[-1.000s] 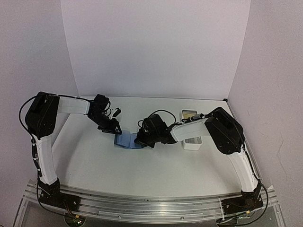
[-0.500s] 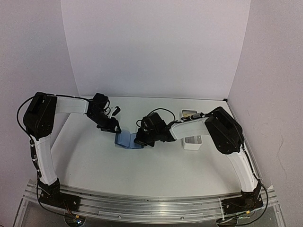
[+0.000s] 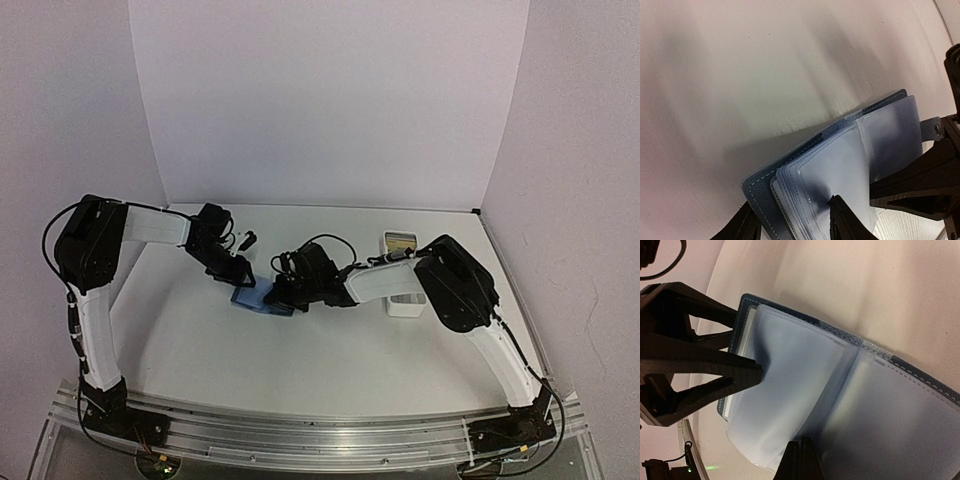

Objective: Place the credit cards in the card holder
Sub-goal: Open the card holder at the center of the board.

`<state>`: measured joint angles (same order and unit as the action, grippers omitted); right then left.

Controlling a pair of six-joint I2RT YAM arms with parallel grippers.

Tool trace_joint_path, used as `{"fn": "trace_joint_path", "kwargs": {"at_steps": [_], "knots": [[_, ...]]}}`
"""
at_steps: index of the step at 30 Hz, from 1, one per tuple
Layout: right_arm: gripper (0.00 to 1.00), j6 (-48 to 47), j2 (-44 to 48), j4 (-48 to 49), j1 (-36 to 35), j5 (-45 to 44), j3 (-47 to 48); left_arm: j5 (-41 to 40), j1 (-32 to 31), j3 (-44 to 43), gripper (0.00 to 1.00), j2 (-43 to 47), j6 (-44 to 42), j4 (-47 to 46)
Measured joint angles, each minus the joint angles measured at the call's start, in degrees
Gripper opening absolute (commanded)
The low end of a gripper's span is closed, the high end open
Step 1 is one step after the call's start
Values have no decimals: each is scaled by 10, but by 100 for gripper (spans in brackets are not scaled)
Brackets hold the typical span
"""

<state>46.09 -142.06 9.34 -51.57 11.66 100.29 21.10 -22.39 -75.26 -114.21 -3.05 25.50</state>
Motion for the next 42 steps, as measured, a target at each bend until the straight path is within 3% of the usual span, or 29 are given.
{"fn": "trace_joint_path", "kwargs": {"at_steps": [11, 15, 19, 32, 42], "knots": [[0, 33, -6, 9, 0, 2, 3, 2, -3, -84, 37, 3, 4, 17], [0, 33, -6, 8, 0, 1, 3, 36, -19, -109, 27, 38, 23, 29], [0, 33, -6, 7, 0, -1, 3, 92, -43, -77, 1, 61, 71, 13], [0, 35, -6, 7, 0, -2, 3, 68, -38, 11, 0, -28, 171, -26], [0, 56, 13, 32, 4, -13, -38, 84, -20, 41, 0, -26, 211, -68]]}}
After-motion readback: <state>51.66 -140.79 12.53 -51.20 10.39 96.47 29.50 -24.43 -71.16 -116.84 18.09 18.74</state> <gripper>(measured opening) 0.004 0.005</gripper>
